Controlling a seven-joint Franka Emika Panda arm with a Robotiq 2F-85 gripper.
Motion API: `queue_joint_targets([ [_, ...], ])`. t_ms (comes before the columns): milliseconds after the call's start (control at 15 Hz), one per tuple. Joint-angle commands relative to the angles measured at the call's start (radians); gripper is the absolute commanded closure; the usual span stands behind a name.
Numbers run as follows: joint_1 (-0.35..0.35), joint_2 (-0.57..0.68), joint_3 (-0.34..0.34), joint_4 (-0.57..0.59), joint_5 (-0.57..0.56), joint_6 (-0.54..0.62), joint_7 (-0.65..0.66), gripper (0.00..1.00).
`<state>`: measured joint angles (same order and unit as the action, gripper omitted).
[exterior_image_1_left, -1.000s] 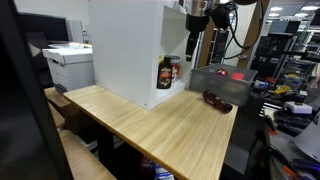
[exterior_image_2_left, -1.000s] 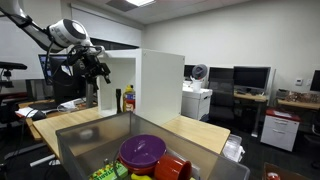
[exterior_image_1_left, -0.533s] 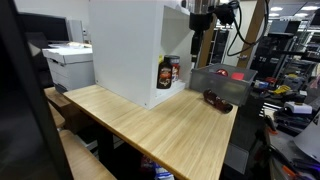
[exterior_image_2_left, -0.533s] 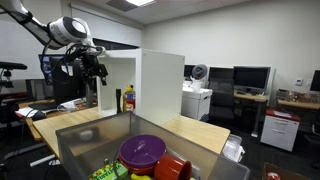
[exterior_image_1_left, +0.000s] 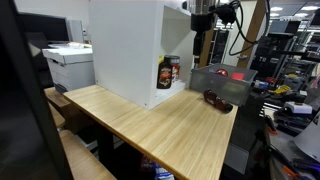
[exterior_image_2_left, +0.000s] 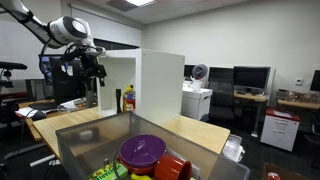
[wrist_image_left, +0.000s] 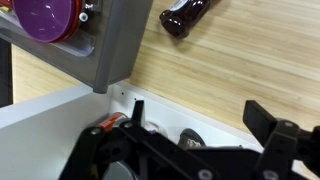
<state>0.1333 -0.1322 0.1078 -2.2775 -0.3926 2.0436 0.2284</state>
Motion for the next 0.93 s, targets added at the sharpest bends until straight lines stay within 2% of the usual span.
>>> queue_joint_targets([
  [0, -0.017, -0.039, 0.014, -0.019, -0.032, -0.008, -0.002, 0.0],
  [467, -0.017, -0.091, 0.023, -0.061, -0.143, 0.001, -0.025, 0.0],
  [600, -0.015, -0.096, 0.023, -0.061, -0.15, 0.004, -0.05, 0.0],
  [667, -0.016, -0.057, 0.026, -0.031, -0.128, -0.001, -0.007, 0.0],
  [867, -0.016, -0.058, 0.028, -0.031, -0.128, -0.001, -0.008, 0.0],
])
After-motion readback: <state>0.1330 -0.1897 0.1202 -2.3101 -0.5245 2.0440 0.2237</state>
